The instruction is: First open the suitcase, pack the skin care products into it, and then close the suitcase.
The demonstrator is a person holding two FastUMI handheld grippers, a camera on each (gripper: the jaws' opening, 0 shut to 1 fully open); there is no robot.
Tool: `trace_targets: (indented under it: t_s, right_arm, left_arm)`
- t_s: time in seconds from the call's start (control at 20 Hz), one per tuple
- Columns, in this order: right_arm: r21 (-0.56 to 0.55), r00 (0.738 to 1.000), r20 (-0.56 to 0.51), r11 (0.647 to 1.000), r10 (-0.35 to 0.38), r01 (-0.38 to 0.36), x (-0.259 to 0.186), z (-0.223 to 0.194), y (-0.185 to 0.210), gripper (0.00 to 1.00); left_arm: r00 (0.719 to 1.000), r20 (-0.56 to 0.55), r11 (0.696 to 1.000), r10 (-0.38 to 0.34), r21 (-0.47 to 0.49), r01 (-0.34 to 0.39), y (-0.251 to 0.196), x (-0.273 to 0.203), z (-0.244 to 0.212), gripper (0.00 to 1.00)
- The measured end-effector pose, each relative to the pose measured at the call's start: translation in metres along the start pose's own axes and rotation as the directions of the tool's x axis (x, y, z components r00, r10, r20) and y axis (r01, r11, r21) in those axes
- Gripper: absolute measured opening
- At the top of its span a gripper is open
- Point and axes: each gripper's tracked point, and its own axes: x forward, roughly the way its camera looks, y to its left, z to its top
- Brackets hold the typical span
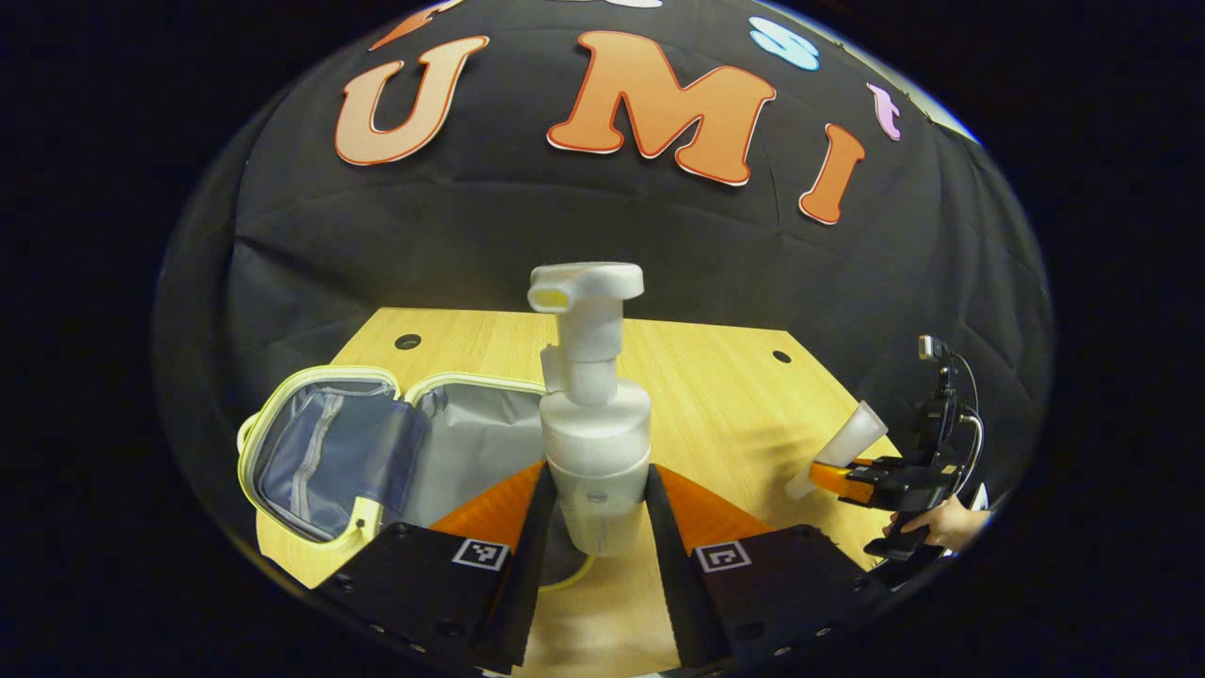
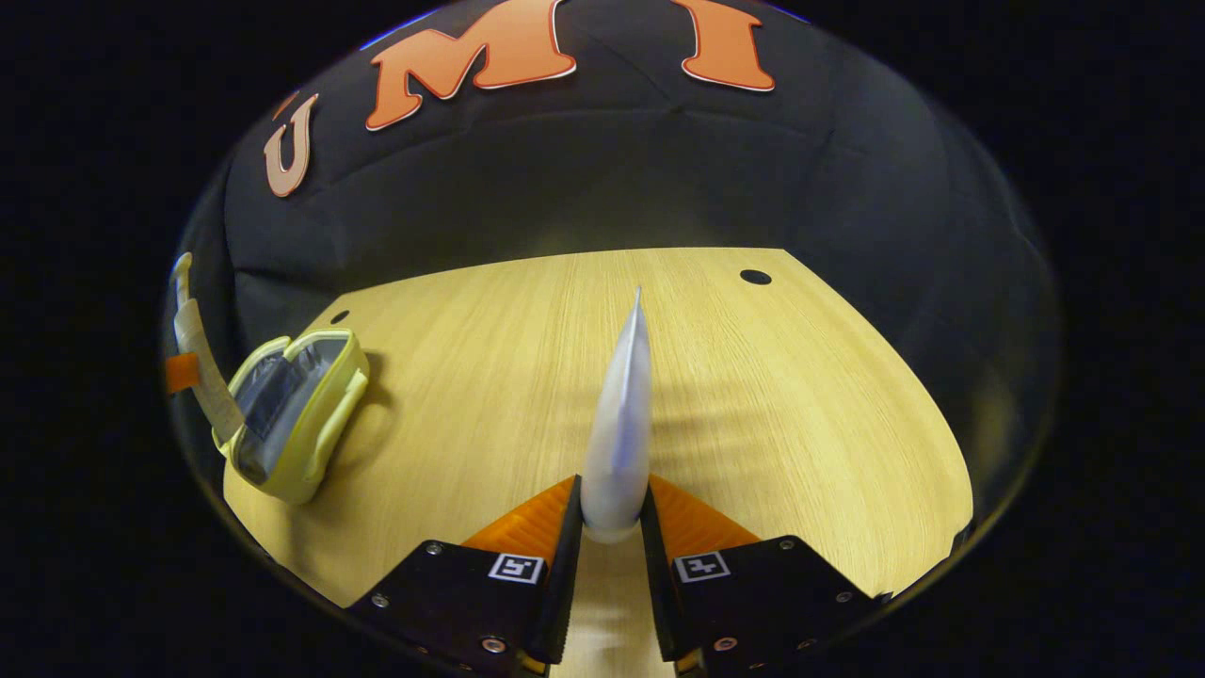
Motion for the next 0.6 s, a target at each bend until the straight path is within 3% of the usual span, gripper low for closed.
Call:
trace_targets:
  t_s: [0.3,0.6]
  right_arm:
    - [0.006,0.998,-0.019,0.998,0.059,-0.059,-0.020,0.007,0.033,0.36]
    - [0.037,0.997,-0.038,0.998,0.061,-0.060,-0.034,0.004,0.048,0.37]
  left_arm:
    - [0.974,-0.223,0.999,-0.024,-0.027,0.018,0.073,0.008,0.000,0.57]
    - [0.868,-0.495,0.998,-0.041,0.013,0.054,0.118,0.037,-0.015,0.58]
